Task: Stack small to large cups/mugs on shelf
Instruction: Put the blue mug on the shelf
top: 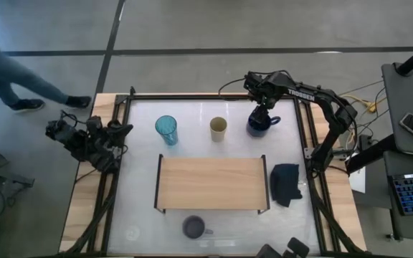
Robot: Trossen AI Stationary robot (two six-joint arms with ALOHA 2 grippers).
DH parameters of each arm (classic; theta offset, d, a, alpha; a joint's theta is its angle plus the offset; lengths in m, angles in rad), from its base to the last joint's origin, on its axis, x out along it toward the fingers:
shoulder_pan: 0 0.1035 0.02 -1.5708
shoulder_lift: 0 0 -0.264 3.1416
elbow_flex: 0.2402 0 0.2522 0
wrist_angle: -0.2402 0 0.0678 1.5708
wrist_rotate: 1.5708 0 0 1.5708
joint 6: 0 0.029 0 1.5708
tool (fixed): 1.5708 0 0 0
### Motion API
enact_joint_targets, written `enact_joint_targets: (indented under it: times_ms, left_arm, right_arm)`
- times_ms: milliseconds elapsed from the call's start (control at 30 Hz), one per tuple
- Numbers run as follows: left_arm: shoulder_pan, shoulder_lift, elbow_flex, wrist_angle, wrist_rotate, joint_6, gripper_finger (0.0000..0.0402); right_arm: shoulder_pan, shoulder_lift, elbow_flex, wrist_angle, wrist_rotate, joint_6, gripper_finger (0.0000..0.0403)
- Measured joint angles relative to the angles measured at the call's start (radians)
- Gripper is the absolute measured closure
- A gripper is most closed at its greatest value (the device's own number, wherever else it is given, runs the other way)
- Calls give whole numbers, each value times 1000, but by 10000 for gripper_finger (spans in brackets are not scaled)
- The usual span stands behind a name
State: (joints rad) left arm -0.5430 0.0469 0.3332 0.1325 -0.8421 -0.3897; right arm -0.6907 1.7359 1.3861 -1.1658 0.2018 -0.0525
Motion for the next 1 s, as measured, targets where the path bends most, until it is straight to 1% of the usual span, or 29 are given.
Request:
enact_joint_targets:
  times_ms: [233, 367, 700, 833, 1000]
  left_arm:
    - [0, -9, 0, 2, -8, 0, 402]
    - [0, -8, 0, 8, -32, 1, 402]
    - [0, -9, 0, 8, -54, 3, 402]
    - [0, -9, 0, 8, -54, 3, 402]
    - [0, -9, 0, 8, -54, 3, 402]
  right_arm:
    - [0, 0, -8, -1, -78, -5, 241]
    - [-1, 0, -26, 16, -71, -17, 241]
    - [-10, 1, -94, 100, -70, -31, 242]
    - [-10, 2, -95, 114, -70, -31, 254]
    - [-11, 2, -104, 127, -70, -31, 283]
